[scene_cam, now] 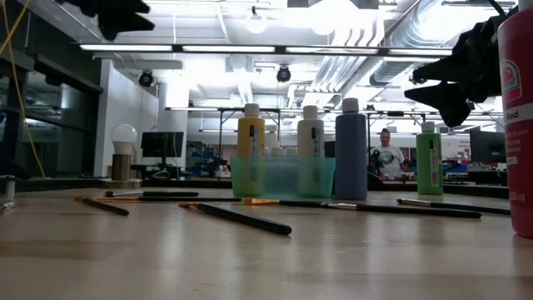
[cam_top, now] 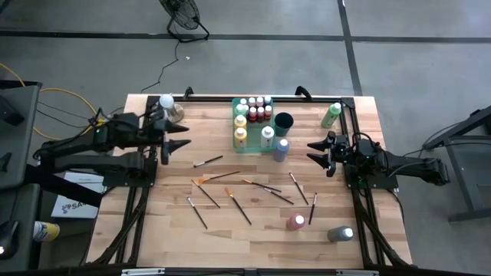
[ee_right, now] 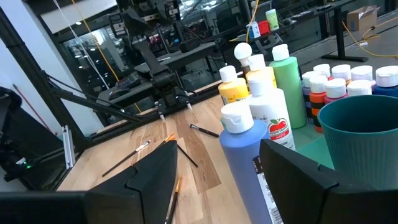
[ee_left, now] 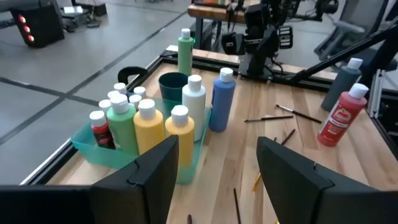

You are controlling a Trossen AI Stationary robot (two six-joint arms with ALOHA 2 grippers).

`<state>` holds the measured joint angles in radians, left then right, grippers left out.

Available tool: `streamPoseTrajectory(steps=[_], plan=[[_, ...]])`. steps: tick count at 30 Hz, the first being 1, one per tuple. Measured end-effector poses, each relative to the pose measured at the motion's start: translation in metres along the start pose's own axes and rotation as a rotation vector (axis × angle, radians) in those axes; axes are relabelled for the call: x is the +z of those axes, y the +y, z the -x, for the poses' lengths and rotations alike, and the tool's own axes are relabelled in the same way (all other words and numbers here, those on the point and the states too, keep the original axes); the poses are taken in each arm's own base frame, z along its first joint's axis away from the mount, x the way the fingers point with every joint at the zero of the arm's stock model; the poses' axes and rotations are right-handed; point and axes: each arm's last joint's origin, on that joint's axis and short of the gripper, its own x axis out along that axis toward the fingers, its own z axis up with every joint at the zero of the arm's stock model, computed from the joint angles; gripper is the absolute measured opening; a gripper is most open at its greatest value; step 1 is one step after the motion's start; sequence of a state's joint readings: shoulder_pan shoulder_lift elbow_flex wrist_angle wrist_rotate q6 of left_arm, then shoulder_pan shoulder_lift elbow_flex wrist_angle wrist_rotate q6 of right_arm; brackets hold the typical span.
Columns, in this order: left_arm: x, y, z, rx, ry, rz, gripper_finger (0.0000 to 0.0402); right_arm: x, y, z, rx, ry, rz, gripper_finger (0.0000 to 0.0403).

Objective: Pick & Place Paint Supplies
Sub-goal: Put the light green paint bottle into the green bin

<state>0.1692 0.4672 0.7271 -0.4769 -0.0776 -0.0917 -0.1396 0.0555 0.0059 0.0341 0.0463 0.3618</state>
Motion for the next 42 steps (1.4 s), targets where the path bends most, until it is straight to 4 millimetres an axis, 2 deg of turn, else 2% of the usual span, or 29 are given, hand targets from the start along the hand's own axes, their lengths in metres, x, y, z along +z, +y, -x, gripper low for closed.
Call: streamPoseTrajectory(steps=[9, 14, 18, 22, 26, 33, 42], plan=[[-0.043, 0.005, 0.018, -0.029, -0.061, 0.049, 0.0211, 0.000, 0.000, 0.000, 0.001, 0.000, 0.000, 0.0223], [-0.067, 0.007, 0.020, -0.043, -0.175, 0.059, 0.0211, 0.000, 0.000, 0.000, 0.000, 0.000, 0.000, 0.0223], [-0.086, 0.008, 0.013, -0.056, -0.293, 0.064, 0.0211, 0.000, 0.000, 0.000, 0.001, 0.000, 0.000, 0.0223], [-0.104, 0.008, -0.003, -0.073, -0.297, 0.062, 0.0211, 0.000, 0.000, 0.000, 0.000, 0.000, 0.000, 0.0223], [-0.109, 0.008, -0.009, -0.074, -0.360, 0.062, 0.0211, 0.000, 0.000, 0.000, -0.001, 0.000, 0.000, 0.0223], [-0.133, 0.011, -0.022, -0.016, -0.290, 0.034, 0.0211, 0.000, 0.000, 0.000, 0.000, 0.000, 0.000, 0.0223], [-0.147, 0.012, -0.029, -0.013, -0.245, 0.031, 0.0211, 0.000, 0.000, 0.000, 0.000, 0.000, 0.000, 0.0223]])
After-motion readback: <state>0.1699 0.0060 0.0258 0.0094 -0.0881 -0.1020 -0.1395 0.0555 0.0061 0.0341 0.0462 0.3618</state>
